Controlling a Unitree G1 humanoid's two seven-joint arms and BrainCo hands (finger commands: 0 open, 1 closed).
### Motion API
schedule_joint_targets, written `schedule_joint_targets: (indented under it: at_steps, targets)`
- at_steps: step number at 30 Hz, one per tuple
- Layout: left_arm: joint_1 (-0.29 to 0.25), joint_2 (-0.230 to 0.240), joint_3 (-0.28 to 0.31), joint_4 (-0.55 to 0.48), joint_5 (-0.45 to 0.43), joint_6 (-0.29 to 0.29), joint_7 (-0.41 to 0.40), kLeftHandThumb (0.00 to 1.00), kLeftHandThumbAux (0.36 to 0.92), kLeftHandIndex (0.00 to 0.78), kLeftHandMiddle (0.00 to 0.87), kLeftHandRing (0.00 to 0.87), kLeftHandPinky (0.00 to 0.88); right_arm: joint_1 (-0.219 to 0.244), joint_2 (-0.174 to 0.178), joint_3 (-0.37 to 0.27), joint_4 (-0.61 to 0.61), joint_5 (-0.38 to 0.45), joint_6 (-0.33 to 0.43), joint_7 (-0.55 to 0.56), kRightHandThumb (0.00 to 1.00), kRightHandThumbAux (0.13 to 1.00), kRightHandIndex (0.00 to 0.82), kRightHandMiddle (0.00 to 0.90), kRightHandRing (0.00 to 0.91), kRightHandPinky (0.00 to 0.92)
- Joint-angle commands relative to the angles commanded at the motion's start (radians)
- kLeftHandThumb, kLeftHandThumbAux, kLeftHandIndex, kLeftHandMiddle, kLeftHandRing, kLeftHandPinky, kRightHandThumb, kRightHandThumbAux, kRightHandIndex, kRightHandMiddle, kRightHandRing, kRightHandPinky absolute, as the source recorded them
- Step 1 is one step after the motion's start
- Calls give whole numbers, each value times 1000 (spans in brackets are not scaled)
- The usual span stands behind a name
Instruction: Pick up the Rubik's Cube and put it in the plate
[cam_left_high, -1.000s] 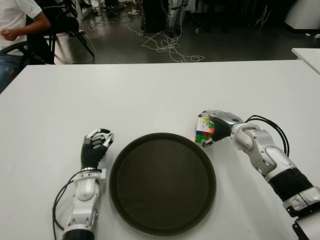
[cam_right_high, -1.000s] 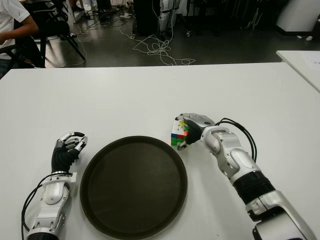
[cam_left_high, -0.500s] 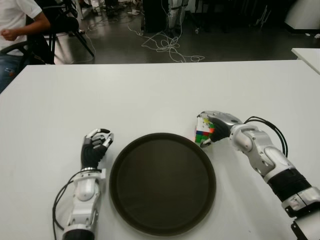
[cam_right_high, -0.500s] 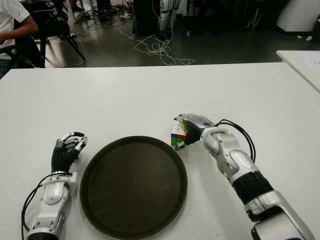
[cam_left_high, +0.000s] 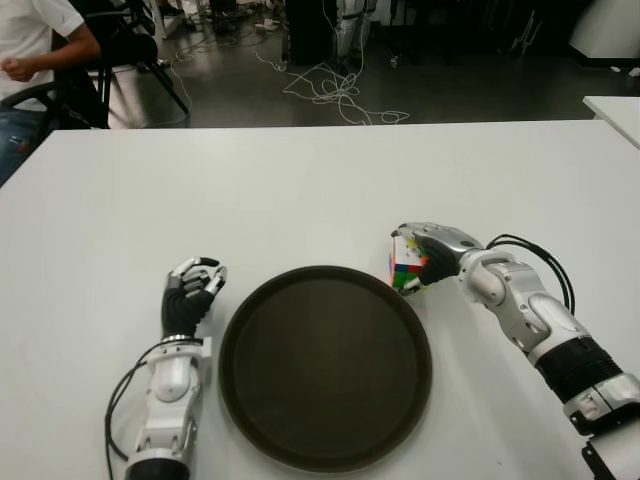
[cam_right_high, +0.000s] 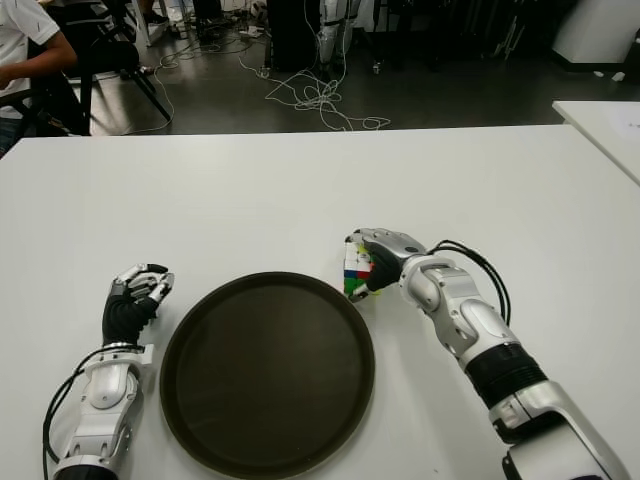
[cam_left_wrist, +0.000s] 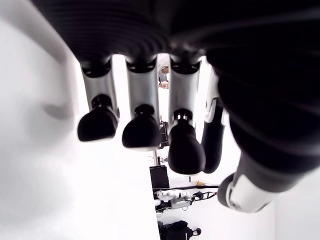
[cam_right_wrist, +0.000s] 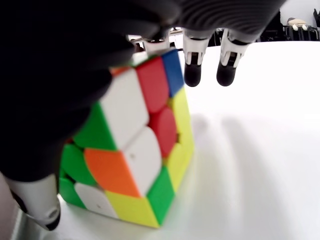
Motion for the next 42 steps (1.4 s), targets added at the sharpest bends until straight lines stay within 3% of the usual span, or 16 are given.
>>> schedule_joint_targets:
  at_steps: [9, 27, 33, 38, 42]
  targets:
    - [1, 1, 0, -3, -8, -3, -12, 703, 708, 443, 810, 827, 804, 0, 2, 0, 7, 9, -1, -6, 0, 742, 0, 0, 0, 0]
    - [11, -6, -2, -32, -6, 14, -9, 705, 707, 443, 804, 820, 801, -5, 13, 2, 39, 8, -1, -31, 0, 720, 0, 0, 0, 6]
    - [15, -5, -5, -34, -3, 6, -10, 704, 707, 443, 807, 824, 804, 2, 34, -14, 37, 20, 32, -45, 0, 742, 14, 44, 72, 131]
    - [15, -4, -5, -33, -4, 0, -13, 704, 707, 443, 806, 821, 799, 6, 48, -20, 36, 16, 59, -73, 0, 790, 125, 151, 197, 279]
    - [16, -2, -6, -34, -1, 3, -14, 704, 707, 443, 803, 818, 796, 11, 57, -26, 30, 17, 71, -97, 0, 837, 260, 290, 365, 438]
